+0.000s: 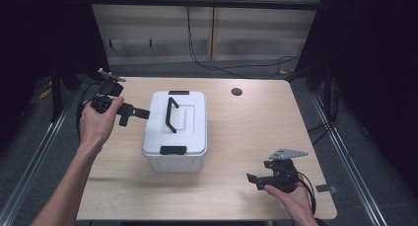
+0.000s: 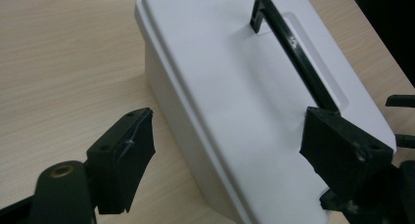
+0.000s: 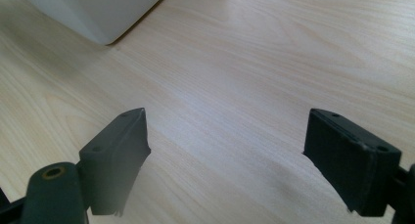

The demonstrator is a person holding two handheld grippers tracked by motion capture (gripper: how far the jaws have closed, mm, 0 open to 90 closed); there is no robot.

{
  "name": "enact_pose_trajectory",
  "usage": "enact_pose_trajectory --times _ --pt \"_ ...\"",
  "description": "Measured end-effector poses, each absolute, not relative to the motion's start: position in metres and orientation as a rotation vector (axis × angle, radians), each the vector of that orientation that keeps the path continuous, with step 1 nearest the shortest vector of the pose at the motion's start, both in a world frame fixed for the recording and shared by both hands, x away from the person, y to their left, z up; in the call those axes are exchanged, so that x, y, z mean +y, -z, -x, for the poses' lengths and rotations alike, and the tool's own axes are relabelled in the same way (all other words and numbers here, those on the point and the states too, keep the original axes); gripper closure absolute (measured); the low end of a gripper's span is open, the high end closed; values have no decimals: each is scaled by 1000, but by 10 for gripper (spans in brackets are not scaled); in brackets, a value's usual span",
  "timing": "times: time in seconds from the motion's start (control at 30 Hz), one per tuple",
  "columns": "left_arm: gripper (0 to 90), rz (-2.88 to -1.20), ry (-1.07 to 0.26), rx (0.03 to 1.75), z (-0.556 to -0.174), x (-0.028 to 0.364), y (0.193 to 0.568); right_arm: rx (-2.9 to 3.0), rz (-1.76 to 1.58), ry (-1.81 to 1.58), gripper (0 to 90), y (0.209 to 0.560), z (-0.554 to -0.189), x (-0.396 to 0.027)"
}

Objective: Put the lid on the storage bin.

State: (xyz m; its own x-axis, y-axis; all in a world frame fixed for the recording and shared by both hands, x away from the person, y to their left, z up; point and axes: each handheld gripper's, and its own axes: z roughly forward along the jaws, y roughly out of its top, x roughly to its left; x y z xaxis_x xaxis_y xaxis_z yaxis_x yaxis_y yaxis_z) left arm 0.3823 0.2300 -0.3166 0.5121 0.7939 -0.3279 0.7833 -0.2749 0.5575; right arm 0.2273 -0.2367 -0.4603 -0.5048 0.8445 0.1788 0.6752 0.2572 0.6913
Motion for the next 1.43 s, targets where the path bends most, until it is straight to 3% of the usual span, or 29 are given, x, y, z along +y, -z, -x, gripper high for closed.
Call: enact_pose_trajectory --times 0.37,0.93,1.37,1.4,1.43 --pt "193 -2072 -55 1251 -360 259 332 2298 -1420 -1085 158 460 -227 -237" --pt "189 -2013 -117 1233 -321 307 388 2232 -1434 -1145 159 461 -226 -237" --pt "188 -2090 -64 1250 -298 317 433 2233 -1435 -1117 168 462 -226 -237" --pt "187 -2138 -162 1242 -290 314 436 2231 -1431 -1103 180 464 -228 -236" --pt "188 -2138 -162 1242 -290 314 436 2231 -1431 -1103 180 464 -228 -236"
